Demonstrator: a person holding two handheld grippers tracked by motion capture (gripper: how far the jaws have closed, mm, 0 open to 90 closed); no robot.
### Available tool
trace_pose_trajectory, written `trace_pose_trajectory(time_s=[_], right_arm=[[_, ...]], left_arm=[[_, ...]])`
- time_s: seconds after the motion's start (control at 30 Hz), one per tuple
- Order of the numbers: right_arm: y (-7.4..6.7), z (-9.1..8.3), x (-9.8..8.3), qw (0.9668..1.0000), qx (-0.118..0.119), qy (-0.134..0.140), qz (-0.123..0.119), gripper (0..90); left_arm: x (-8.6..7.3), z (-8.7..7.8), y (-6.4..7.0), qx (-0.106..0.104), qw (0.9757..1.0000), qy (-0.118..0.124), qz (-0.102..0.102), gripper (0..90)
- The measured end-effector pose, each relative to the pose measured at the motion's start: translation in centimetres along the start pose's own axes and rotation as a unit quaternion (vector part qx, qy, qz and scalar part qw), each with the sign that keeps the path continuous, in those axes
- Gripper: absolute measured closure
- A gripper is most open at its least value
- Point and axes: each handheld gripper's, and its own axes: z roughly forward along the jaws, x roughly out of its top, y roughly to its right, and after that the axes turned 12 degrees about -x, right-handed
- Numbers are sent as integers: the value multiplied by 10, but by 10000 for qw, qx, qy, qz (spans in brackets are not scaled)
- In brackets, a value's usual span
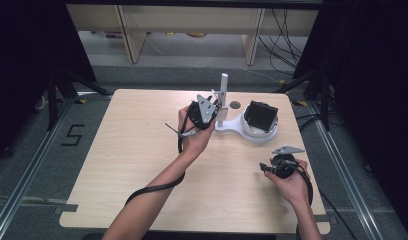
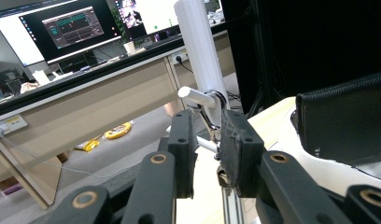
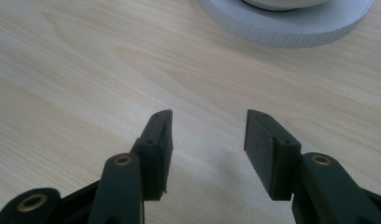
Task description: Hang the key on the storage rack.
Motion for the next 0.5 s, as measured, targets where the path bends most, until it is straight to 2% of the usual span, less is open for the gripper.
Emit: trace_pose_trajectory(time_s=[0.3, 0.33, 0.4, 0.5], right_arm=[[0, -1, 0, 10000, -46, 27, -17, 528], [3, 2, 0, 9997, -69, 151, -175, 528], [1, -1, 1, 10000, -43, 46, 19, 528], [5, -1, 1, 9998, -50, 158, -75, 528]], left_arm=[[0, -9, -3, -79, 9999, -16, -110, 719], [0, -10, -3, -78, 9999, 4, -125, 717], [0, -14, -5, -120, 9998, -18, -169, 713], [1, -19, -8, -149, 9996, -27, -218, 709]])
